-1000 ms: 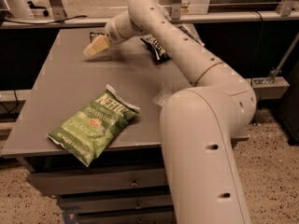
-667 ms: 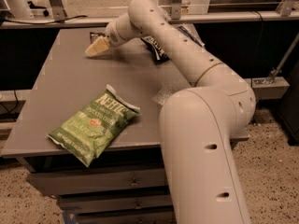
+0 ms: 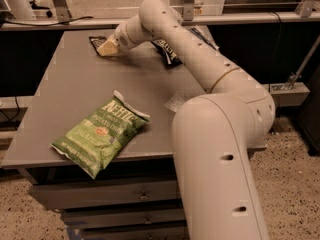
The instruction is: Move rxbar chocolate near green jalapeno chip bag
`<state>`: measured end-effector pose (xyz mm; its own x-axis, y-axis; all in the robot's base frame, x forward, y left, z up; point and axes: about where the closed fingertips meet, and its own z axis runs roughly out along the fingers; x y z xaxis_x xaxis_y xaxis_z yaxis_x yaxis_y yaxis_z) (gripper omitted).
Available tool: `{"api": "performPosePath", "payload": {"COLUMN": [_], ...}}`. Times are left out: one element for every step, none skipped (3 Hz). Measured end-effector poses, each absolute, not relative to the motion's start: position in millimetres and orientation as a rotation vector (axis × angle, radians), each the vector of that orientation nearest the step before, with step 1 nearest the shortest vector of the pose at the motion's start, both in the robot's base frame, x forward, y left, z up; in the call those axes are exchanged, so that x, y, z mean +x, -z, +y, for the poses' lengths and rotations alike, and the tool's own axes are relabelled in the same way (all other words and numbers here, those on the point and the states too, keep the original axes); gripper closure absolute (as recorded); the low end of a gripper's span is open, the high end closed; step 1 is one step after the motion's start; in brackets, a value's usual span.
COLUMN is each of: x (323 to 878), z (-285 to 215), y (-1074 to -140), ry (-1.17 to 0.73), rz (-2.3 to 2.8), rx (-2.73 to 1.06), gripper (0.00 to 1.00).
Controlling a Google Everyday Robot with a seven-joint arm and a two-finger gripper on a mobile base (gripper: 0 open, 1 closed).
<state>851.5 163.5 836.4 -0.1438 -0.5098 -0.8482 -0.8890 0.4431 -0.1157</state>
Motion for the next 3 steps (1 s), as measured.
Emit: {"api": "performPosePath", "payload": {"x": [851, 847, 838], "z": [162, 159, 149], "y": [-840, -848, -866], "ry": [-0.532, -0.533, -0.532], "rz": [1.789, 1.769, 1.726], "rx": [-1.197, -1.198, -1.207], "gripper": [0.87, 1.00, 1.00]}}
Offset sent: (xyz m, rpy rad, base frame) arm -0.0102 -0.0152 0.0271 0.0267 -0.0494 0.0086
